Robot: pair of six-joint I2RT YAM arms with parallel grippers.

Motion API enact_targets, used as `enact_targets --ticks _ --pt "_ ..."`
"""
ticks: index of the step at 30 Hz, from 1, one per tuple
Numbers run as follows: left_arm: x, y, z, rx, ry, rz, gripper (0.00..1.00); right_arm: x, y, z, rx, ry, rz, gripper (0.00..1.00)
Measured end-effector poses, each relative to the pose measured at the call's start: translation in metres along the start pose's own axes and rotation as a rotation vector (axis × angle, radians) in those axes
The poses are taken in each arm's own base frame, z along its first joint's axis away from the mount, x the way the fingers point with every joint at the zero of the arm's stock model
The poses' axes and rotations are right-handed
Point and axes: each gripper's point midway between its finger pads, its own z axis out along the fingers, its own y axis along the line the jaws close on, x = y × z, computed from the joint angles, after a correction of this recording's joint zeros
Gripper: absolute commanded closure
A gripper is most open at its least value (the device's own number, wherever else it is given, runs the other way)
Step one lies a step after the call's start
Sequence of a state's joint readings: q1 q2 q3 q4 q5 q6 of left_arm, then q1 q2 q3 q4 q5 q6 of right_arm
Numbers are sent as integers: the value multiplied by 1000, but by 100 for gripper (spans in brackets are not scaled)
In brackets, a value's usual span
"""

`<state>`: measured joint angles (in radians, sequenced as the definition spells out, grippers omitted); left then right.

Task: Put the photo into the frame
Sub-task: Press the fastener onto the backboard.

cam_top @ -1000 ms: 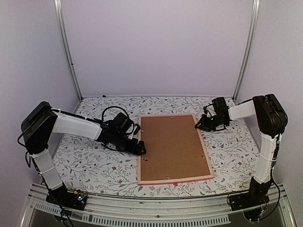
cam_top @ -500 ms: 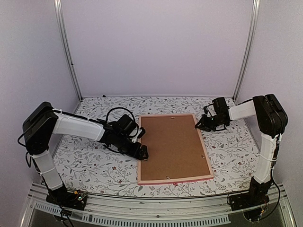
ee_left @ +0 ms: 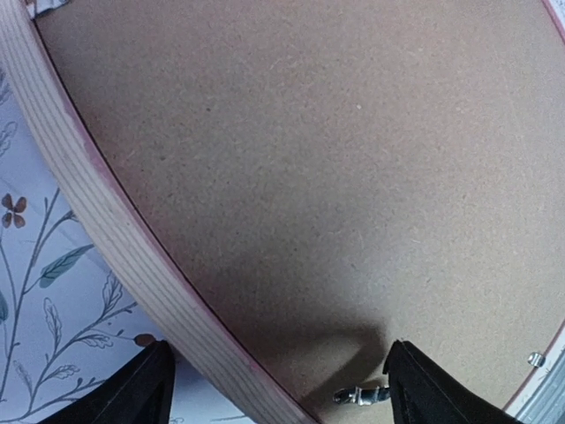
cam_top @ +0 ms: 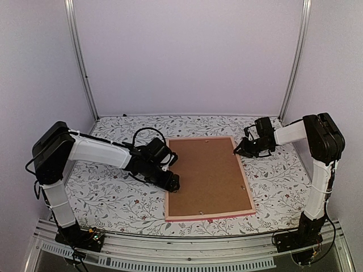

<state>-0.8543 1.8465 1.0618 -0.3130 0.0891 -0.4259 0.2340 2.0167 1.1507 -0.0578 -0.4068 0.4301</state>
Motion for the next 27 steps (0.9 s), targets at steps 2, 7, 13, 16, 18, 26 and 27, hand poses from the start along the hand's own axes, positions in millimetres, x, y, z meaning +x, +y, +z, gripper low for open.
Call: enact_targets --ticks 2,7,13,16,18,26,27 --pt "1 0 0 -13 1 9 15 0 0 0 -1 -2 0 85" --pt "6 0 1 -47 4 35 15 0 0 0 -6 -6 -2 85" --pt "12 0 -1 -67 3 44 19 0 0 0 -9 -5 -3 85" --pt "17 2 -3 -68 5 38 22 0 0 0 -9 -5 -4 85" --pt "20 2 -4 -68 5 32 25 0 0 0 -9 -5 -4 85" --pt "25 4 -5 -59 -11 13 37 0 1 0 -15 -3 -6 85" --pt "25 3 -5 -57 -13 10 39 0 1 0 -16 -2 -5 85"
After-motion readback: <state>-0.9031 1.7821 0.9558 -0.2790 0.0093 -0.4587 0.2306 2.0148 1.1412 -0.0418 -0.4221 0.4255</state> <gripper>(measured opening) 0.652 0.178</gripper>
